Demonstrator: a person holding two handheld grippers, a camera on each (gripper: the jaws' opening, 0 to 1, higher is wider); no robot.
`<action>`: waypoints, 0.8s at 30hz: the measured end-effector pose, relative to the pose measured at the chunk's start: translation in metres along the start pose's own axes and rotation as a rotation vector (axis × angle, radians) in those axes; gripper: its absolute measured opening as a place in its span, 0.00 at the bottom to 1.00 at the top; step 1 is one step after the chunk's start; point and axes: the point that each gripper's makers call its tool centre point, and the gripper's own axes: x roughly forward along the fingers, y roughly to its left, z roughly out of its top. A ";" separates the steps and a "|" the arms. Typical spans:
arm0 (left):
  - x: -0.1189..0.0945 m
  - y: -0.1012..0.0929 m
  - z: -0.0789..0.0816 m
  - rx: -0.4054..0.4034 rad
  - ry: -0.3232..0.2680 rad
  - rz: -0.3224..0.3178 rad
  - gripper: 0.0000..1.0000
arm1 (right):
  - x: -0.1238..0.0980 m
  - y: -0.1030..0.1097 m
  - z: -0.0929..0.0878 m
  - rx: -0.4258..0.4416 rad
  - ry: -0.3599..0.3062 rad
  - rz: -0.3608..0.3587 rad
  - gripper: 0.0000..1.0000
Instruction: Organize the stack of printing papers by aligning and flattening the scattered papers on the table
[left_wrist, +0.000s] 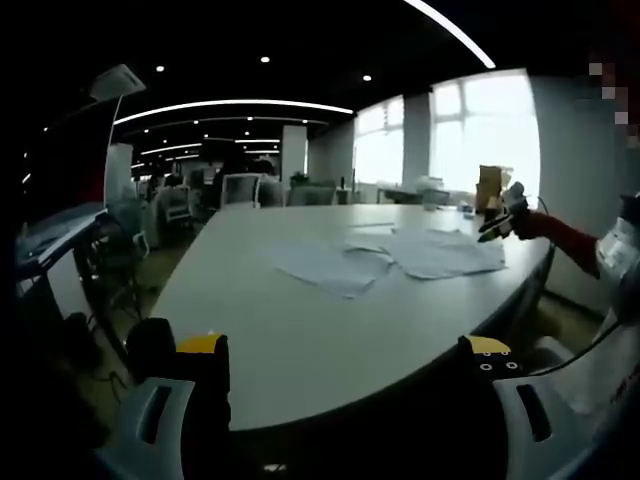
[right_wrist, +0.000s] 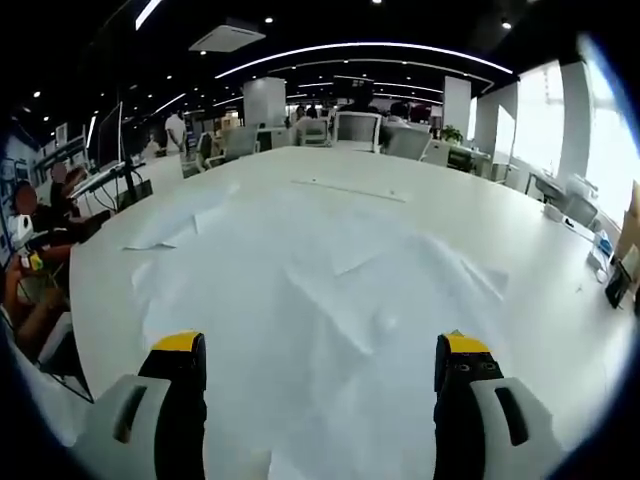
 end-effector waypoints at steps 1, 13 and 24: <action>0.000 0.000 0.000 -0.001 -0.001 0.000 0.97 | 0.000 0.000 0.000 0.001 -0.001 -0.001 0.90; -0.001 0.003 0.000 -0.002 0.000 0.001 0.97 | 0.002 -0.002 0.000 0.003 0.000 -0.002 0.90; -0.001 0.004 0.000 -0.003 0.001 0.002 0.97 | 0.003 -0.002 -0.001 0.005 0.003 -0.002 0.90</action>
